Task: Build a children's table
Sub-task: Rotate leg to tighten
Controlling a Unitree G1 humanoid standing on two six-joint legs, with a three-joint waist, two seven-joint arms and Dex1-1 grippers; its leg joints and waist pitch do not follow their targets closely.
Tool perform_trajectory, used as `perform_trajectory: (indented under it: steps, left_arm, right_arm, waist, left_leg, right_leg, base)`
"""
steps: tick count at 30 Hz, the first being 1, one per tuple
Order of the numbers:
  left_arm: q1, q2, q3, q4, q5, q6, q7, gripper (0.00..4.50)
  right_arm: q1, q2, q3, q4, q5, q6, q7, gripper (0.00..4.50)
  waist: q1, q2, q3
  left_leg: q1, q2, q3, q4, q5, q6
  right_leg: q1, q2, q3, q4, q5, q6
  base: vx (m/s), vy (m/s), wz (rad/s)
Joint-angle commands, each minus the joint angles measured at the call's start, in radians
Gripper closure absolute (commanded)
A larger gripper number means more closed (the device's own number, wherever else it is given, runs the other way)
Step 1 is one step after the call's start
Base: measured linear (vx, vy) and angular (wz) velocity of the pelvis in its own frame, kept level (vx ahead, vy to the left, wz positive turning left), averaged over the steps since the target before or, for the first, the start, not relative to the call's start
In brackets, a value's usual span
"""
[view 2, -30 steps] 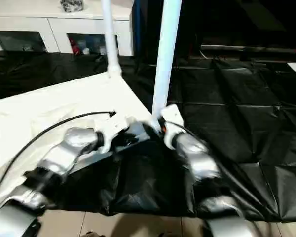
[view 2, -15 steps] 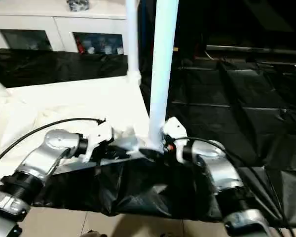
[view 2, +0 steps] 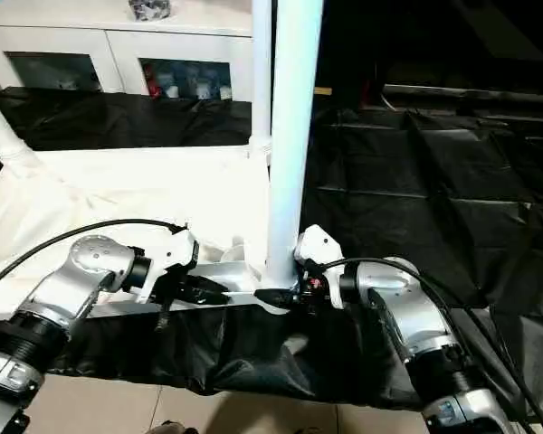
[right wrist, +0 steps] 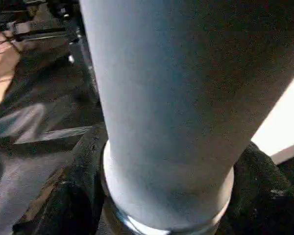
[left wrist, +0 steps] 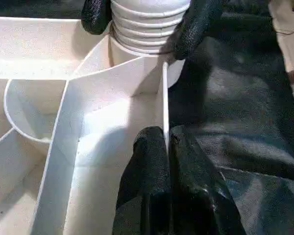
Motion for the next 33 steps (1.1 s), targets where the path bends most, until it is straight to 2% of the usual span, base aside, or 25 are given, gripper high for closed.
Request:
perform_trajectory:
  steps: [1,2,3,4,5,6,7,8,9,10,11,13,14,15,16,17,20,23,26,27,29,33]
  left_arm:
    - [-0.048,-0.056,0.022,0.024,0.019,0.006,0.128,4.5]
    - [-0.061,-0.091,0.035,0.052,0.042,0.018,0.23,4.5]
    - [-0.072,-0.126,0.043,0.074,0.066,0.037,0.324,4.5]
    - [-0.077,-0.141,0.045,0.082,0.079,0.047,0.366,4.5]
    - [-0.078,-0.147,0.045,0.084,0.084,0.053,0.382,4.5]
    - [-0.081,-0.161,0.047,0.086,0.087,0.065,0.405,4.5]
    - [-0.086,-0.193,0.053,0.088,0.093,0.092,0.464,4.5]
    - [-0.092,-0.216,0.057,0.09,0.098,0.106,0.505,4.5]
    - [-0.098,-0.24,0.056,0.091,0.103,0.116,0.539,4.5]
    - [-0.099,-0.245,0.055,0.091,0.104,0.118,0.545,4.5]
    - [-0.102,-0.261,0.056,0.093,0.107,0.121,0.558,4.5]
    - [-0.108,-0.294,0.05,0.095,0.117,0.119,0.572,4.5]
    - [-0.109,-0.297,0.047,0.095,0.119,0.116,0.572,4.5]
    - [-0.109,-0.299,0.046,0.095,0.12,0.115,0.573,4.5]
    - [-0.11,-0.297,0.038,0.094,0.119,0.107,0.559,4.5]
    - [-0.108,-0.296,0.035,0.091,0.121,0.105,0.553,4.5]
    - [-0.096,-0.278,0.023,0.075,0.119,0.09,0.513,4.5]
    - [-0.081,-0.252,0.014,0.057,0.111,0.063,0.455,4.5]
    - [-0.066,-0.223,0.013,0.041,0.103,0.045,0.398,4.5]
    - [-0.059,-0.209,0.011,0.034,0.095,0.031,0.366,4.5]
    - [-0.051,-0.19,0.012,0.024,0.082,0.026,0.326,4.5]
    - [-0.035,-0.146,0.008,0.006,0.061,-0.003,0.229,4.5]
  right_arm:
    - [-0.005,0.06,0.012,0.013,-0.004,0.018,-0.071,1.76]
    - [-0.022,0.109,-0.005,0.072,-0.037,0.005,-0.191,1.76]
    - [-0.044,0.164,-0.026,0.136,-0.07,-0.002,-0.327,1.76]
    - [-0.054,0.189,-0.036,0.164,-0.083,-0.003,-0.387,1.76]
    - [-0.059,0.201,-0.041,0.177,-0.089,-0.003,-0.414,1.76]
    - [-0.069,0.223,-0.054,0.198,-0.089,-0.001,-0.462,1.76]
    - [-0.09,0.271,-0.084,0.242,-0.085,0.004,-0.56,1.76]
    - [-0.107,0.306,-0.107,0.275,-0.08,0.005,-0.632,1.77]
    - [-0.125,0.342,-0.132,0.307,-0.067,0.009,-0.698,1.77]
    - [-0.128,0.349,-0.138,0.313,-0.064,0.01,-0.71,1.77]
    - [-0.139,0.368,-0.145,0.33,-0.069,0.001,-0.73,1.77]
    - [-0.167,0.408,-0.154,0.372,-0.089,-0.042,-0.758,1.77]
    - [-0.17,0.412,-0.154,0.377,-0.09,-0.05,-0.759,1.77]
    - [-0.172,0.414,-0.154,0.38,-0.09,-0.055,-0.76,1.77]
    - [-0.174,0.418,-0.161,0.377,-0.071,-0.066,-0.743,1.21]
    - [-0.176,0.419,-0.17,0.377,-0.062,-0.069,-0.733,1.07]
    - [-0.175,0.397,-0.172,0.36,-0.046,-0.071,-0.682,1.04]
    - [-0.159,0.351,-0.148,0.329,-0.062,-0.081,-0.614,0.62]
    - [-0.131,0.294,-0.119,0.281,-0.068,-0.091,-0.505,0.62]
    - [-0.115,0.266,-0.106,0.251,-0.061,-0.091,-0.449,0.62]
    - [-0.092,0.225,-0.092,0.203,-0.042,-0.082,-0.374,0.62]
    - [-0.049,0.141,-0.065,0.113,-0.009,-0.061,-0.222,0.62]
  waist:
    - [-0.003,-0.009,-0.071]
    - [-0.006,-0.01,-0.067]
    - [-0.016,-0.01,-0.064]
    - [-0.018,-0.01,-0.063]
    - [-0.022,-0.011,-0.065]
    - [-0.024,-0.012,-0.065]
    - [-0.028,-0.009,-0.064]
    - [-0.038,-0.007,-0.063]
    - [-0.042,-0.007,-0.064]
    - [-0.043,-0.005,-0.066]
    - [-0.044,-0.001,-0.067]
    - [-0.044,-0.001,-0.07]
    - [-0.043,-0.003,-0.07]
    - [-0.042,-0.003,-0.069]
    - [-0.04,-0.003,-0.07]
    - [-0.039,-0.002,-0.07]
    - [-0.037,-0.003,-0.071]
    - [-0.035,-0.003,-0.073]
    - [-0.027,-0.005,-0.074]
    - [-0.027,0.001,-0.076]
    - [-0.027,-0.004,-0.077]
    - [-0.022,-0.002,-0.081]
  left_leg:
    - [0.013,0.02,-0.004,-0.072,-0.3,0.024]
    - [0.019,0.017,-0.003,-0.071,-0.317,0.017]
    - [0.017,0.013,-0.004,-0.068,-0.328,-0.004]
    - [0.02,0.01,-0.008,-0.068,-0.341,-0.013]
    - [0.022,0.007,-0.012,-0.065,-0.349,-0.017]
    - [0.021,0.007,-0.013,-0.067,-0.351,-0.012]
    - [0.019,0.009,-0.013,-0.069,-0.356,-0.006]
    - [0.02,0.009,-0.014,-0.069,-0.376,-0.008]
    - [0.023,0.006,-0.016,-0.067,-0.386,-0.009]
    - [0.023,0.006,-0.017,-0.068,-0.388,-0.007]
    - [0.018,0.007,-0.018,-0.072,-0.386,-0.001]
    - [0.015,0.011,-0.018,-0.076,-0.381,0.006]
    - [0.019,0.01,-0.015,-0.075,-0.388,0.007]
    - [0.021,0.01,-0.015,-0.075,-0.391,0.008]
    - [0.02,0.01,-0.013,-0.075,-0.385,0.015]
    - [0.019,0.01,-0.012,-0.075,-0.382,0.017]
    - [0.017,0.011,-0.011,-0.076,-0.375,0.026]
    - [0.015,0.012,-0.009,-0.076,-0.344,0.028]
    - [0.013,0.014,-0.007,-0.075,-0.317,0.044]
    - [0.012,0.015,-0.006,-0.074,-0.304,0.045]
    - [0.009,0.016,-0.004,-0.073,-0.281,0.053]
    - [0.009,0.017,-0.001,-0.07,-0.237,0.074]
  right_leg:
    - [0.042,-0.057,0.038,-0.084,-0.433,-0.174]
    - [0.036,-0.056,0.036,-0.092,-0.471,-0.165]
    - [0.031,-0.058,0.033,-0.092,-0.516,-0.159]
    - [0.032,-0.06,0.028,-0.098,-0.562,-0.144]
    - [0.034,-0.063,0.022,-0.106,-0.621,-0.11]
    - [0.036,-0.063,0.021,-0.11,-0.629,-0.099]
    - [0.033,-0.061,0.023,-0.113,-0.623,-0.09]
    - [0.028,-0.06,0.021,-0.114,-0.62,-0.097]
    - [0.029,-0.059,0.015,-0.118,-0.633,-0.092]
    - [0.031,-0.06,0.014,-0.118,-0.628,-0.091]
    - [0.036,-0.058,0.013,-0.118,-0.603,-0.09]
    - [0.038,-0.058,0.016,-0.114,-0.543,-0.104]
    - [0.032,-0.058,0.019,-0.113,-0.528,-0.116]
    - [0.033,-0.058,0.02,-0.112,-0.525,-0.122]
    - [0.034,-0.057,0.023,-0.11,-0.503,-0.131]
    - [0.035,-0.058,0.024,-0.109,-0.494,-0.135]
    - [0.038,-0.057,0.027,-0.105,-0.462,-0.149]
    - [0.041,-0.058,0.03,-0.099,-0.422,-0.165]
    - [0.047,-0.058,0.032,-0.097,-0.397,-0.171]
    - [0.048,-0.059,0.033,-0.092,-0.376,-0.18]
    - [0.051,-0.056,0.035,-0.088,-0.331,-0.193]
    - [0.054,-0.056,0.036,-0.08,-0.268,-0.22]
  base:
    - [0.0,0.0,0.0]
    - [0.0,0.0,0.0]
    - [0.0,0.0,0.0]
    - [0.0,0.0,0.0]
    - [0.0,0.0,0.0]
    - [0.0,0.0,0.0]
    - [0.0,0.0,0.0]
    - [0.0,0.0,0.0]
    - [0.0,0.0,0.0]
    - [0.0,0.0,0.0]
    - [0.0,0.0,0.0]
    - [0.0,0.0,0.0]
    - [0.0,0.0,0.0]
    - [0.0,0.0,0.0]
    - [0.0,0.0,0.0]
    - [0.0,0.0,0.0]
    - [0.0,0.0,0.0]
    - [0.0,0.0,0.0]
    - [0.0,0.0,0.0]
    - [0.0,0.0,0.0]
    - [0.0,0.0,0.0]
    - [0.0,0.0,0.0]
